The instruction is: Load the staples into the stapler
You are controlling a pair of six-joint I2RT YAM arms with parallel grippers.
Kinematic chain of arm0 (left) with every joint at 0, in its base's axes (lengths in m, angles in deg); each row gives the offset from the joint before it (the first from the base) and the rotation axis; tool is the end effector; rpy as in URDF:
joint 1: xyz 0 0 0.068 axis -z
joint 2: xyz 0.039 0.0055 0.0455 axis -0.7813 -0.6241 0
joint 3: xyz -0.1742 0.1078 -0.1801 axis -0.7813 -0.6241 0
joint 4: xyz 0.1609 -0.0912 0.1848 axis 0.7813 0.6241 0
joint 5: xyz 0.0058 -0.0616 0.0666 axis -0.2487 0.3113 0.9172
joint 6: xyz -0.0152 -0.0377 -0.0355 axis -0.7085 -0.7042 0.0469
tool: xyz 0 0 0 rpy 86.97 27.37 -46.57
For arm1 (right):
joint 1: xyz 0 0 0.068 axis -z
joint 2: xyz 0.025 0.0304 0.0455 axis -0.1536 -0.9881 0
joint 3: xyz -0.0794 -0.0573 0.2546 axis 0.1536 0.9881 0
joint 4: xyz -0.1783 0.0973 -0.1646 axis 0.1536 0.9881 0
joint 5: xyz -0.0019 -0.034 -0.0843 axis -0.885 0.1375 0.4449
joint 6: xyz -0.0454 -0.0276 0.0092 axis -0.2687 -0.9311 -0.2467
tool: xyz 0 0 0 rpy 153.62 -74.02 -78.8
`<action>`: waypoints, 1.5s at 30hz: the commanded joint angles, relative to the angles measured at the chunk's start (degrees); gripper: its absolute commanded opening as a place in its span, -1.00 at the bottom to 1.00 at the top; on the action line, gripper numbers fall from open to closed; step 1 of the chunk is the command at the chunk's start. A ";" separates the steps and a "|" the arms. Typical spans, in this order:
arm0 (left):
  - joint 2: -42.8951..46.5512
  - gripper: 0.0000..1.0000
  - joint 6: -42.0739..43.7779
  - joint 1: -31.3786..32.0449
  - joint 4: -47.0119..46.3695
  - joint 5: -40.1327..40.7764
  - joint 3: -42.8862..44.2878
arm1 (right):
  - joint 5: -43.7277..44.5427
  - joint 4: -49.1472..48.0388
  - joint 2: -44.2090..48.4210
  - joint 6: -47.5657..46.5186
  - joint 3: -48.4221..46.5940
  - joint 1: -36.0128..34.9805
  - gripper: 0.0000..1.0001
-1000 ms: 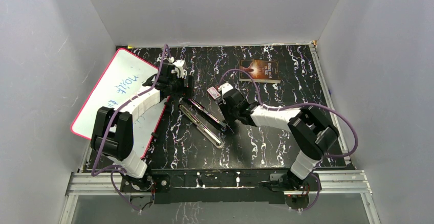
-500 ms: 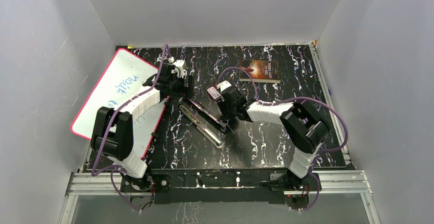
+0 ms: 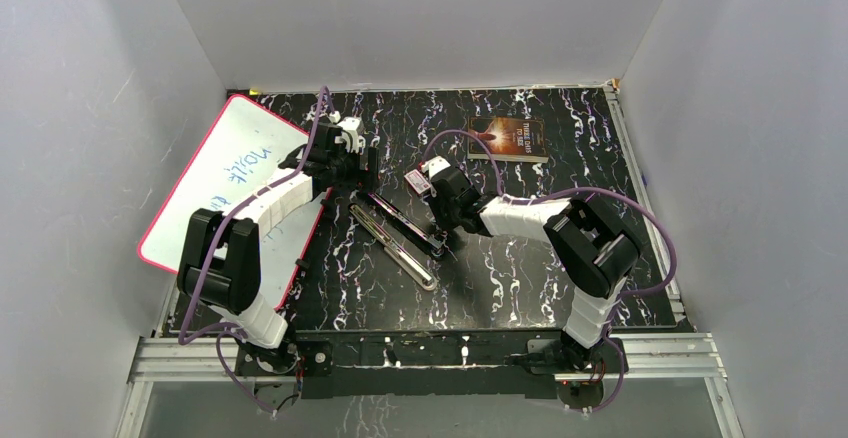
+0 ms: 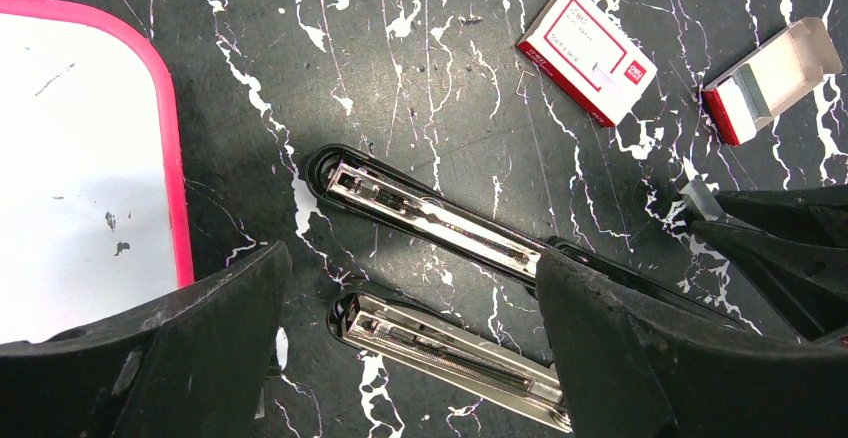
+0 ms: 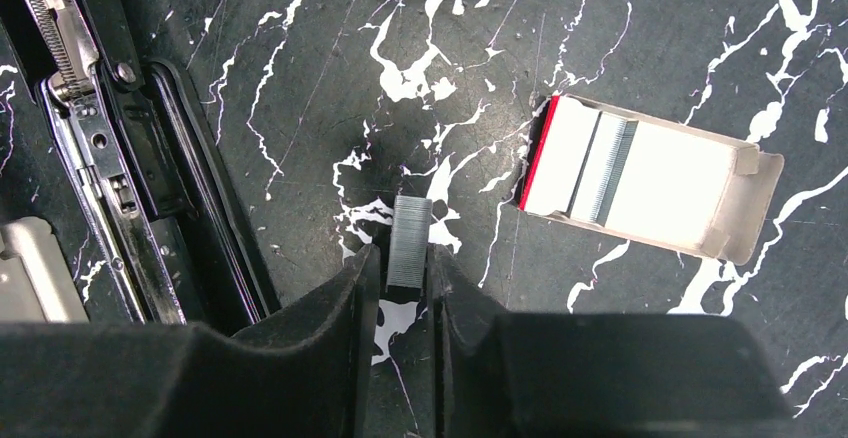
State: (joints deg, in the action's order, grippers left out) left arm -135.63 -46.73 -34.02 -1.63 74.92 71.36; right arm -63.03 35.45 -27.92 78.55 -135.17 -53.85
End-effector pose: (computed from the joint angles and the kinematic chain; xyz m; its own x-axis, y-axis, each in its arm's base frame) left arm 0.3399 -0.1117 0.2337 -0.6498 0.0685 -0.7570 0.3206 0.9277 -0.1913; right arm 0.2658 0.2563 0.1608 -0.5807 -0.3728 -0.7238 -0.5172 0.8555 -0.0257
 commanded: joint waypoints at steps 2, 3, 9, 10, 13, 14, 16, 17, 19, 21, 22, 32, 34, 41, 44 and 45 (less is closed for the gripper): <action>0.84 0.83 0.52 -0.23 0.74 0.06 1.79 | 0.87 4.58 -0.74 -0.54 -0.98 0.27 -0.43; 0.83 0.83 0.52 -0.16 0.74 0.05 1.77 | 1.00 5.06 -0.70 -0.61 -0.83 0.27 -0.45; 0.80 0.83 0.40 -0.22 0.74 -0.07 1.78 | 1.51 6.06 0.20 -0.65 -0.02 0.27 -0.35; 0.76 0.83 0.38 -0.23 0.74 -0.07 1.80 | 1.50 6.07 0.18 -0.64 -0.05 0.28 -0.35; 0.75 0.83 0.43 -0.22 0.74 -0.08 1.79 | 1.59 6.37 -0.01 -0.65 -0.32 0.28 -0.35; 0.75 0.83 0.43 -0.17 0.75 -0.07 1.81 | 1.53 6.46 -0.08 -0.66 -0.46 0.27 -0.36; 0.83 0.83 0.48 -0.21 0.75 -0.01 1.79 | 1.49 6.70 -0.03 -0.55 -0.52 0.28 -0.38; 0.84 0.83 0.52 -0.21 0.74 0.07 1.74 | 1.42 6.87 -0.02 -0.58 -0.55 0.28 -0.38; 0.92 0.83 0.48 -0.20 0.74 0.06 1.77 | 1.47 7.03 0.23 -0.47 -0.42 0.28 -0.38; 0.94 0.83 0.52 -0.21 0.74 0.05 1.79 | 1.50 7.17 0.48 -0.38 -0.24 0.23 -0.41; 1.01 0.83 0.45 -0.17 0.71 0.05 1.79 | 1.52 7.27 0.71 -0.31 -0.19 0.27 -0.42; 1.41 0.83 0.51 -0.23 0.65 0.27 1.61 | 1.71 5.77 1.96 -0.03 0.82 0.28 -0.73; 1.71 0.83 0.52 -0.19 0.42 0.30 1.42 | 2.13 4.96 2.37 0.05 1.14 0.28 -0.79; 8.21 0.84 -1.55 -0.85 -4.50 -1.85 -1.51 | 5.40 0.99 12.51 0.26 1.79 0.28 -0.89; 14.73 0.88 -3.39 -0.99 -9.98 -4.06 -4.45 | 5.10 -0.57 17.34 0.33 2.37 0.28 -0.93; 17.10 0.89 -4.52 -1.08 -12.73 -5.26 -5.71 | 4.45 -1.09 19.19 0.37 2.63 0.35 -0.94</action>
State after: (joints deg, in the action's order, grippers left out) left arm -129.35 -48.19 -34.43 -5.30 73.74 68.67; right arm -59.44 39.04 -16.23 78.75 -132.81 -53.85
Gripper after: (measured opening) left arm 0.931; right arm 0.223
